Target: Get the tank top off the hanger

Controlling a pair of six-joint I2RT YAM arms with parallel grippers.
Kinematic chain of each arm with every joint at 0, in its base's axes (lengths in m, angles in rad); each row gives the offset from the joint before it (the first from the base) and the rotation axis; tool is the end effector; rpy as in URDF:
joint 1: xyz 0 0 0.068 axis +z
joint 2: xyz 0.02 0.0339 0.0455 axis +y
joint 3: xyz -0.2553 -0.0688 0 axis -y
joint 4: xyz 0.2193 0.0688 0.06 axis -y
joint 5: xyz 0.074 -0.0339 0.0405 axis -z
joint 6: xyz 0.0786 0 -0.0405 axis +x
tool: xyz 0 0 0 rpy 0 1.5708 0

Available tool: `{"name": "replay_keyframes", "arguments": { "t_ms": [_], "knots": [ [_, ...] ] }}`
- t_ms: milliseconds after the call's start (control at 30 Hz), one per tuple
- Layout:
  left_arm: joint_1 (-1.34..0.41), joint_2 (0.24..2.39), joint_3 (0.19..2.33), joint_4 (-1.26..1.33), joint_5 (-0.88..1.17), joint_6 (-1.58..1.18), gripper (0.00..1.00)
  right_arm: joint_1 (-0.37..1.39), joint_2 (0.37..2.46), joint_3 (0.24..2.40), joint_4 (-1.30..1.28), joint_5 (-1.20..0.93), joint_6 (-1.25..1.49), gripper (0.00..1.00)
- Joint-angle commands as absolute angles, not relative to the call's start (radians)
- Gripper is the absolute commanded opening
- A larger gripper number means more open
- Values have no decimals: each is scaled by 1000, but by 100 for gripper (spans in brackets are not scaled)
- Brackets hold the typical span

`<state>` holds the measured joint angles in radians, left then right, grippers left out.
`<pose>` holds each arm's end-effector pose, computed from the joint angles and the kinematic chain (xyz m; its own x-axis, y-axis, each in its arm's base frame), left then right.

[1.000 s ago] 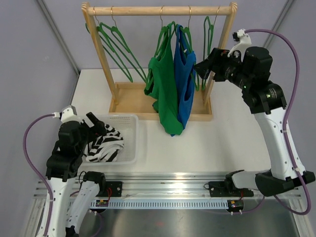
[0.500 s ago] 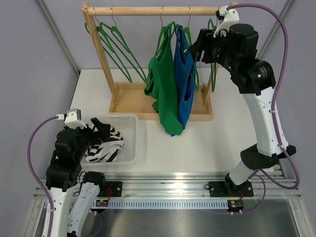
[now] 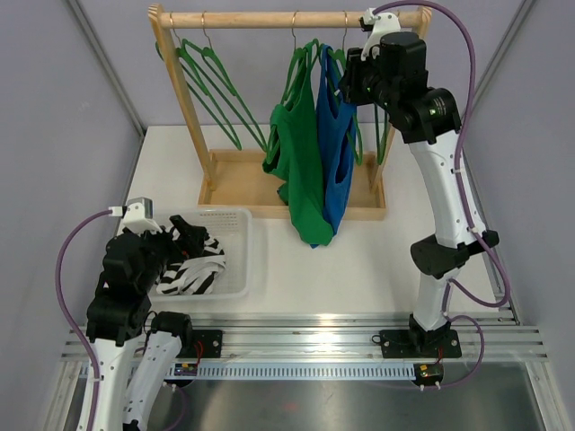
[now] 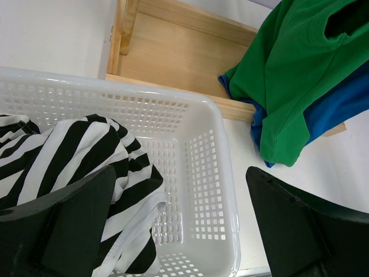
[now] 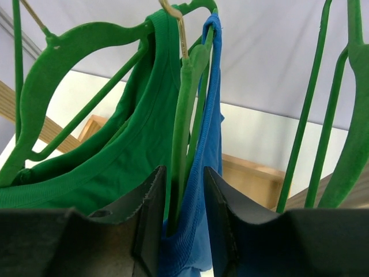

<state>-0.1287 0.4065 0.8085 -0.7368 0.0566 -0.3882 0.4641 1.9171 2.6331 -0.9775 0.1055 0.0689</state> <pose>0.1064 -0.0183 0.3054 -0.3702 -0.3332 -0.8672 0.0443 0.9261 -0.3747 0.3433 0.1626 0.5035 -0.2550 -0.0511 -0.9656 -0.3374 0.9405 0.0393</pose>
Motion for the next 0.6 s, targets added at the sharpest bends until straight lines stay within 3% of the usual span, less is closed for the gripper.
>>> {"name": "replay_keyframes", "arguments": {
  "t_ms": [0, 333, 433, 567],
  "knots": [
    [-124, 405, 805, -675, 103, -370, 99, 474, 1925, 2692, -927, 147, 34, 38],
    [-124, 411, 801, -669, 118, -367, 99, 474, 1954, 2698, -897, 156, 20, 30],
    [-124, 416, 801, -667, 129, -365, 99, 474, 1956, 2698, -879, 153, 17, 19],
    [-124, 420, 799, -666, 133, -364, 99, 474, 1953, 2703, -873, 146, 18, 12]
  ]
}}
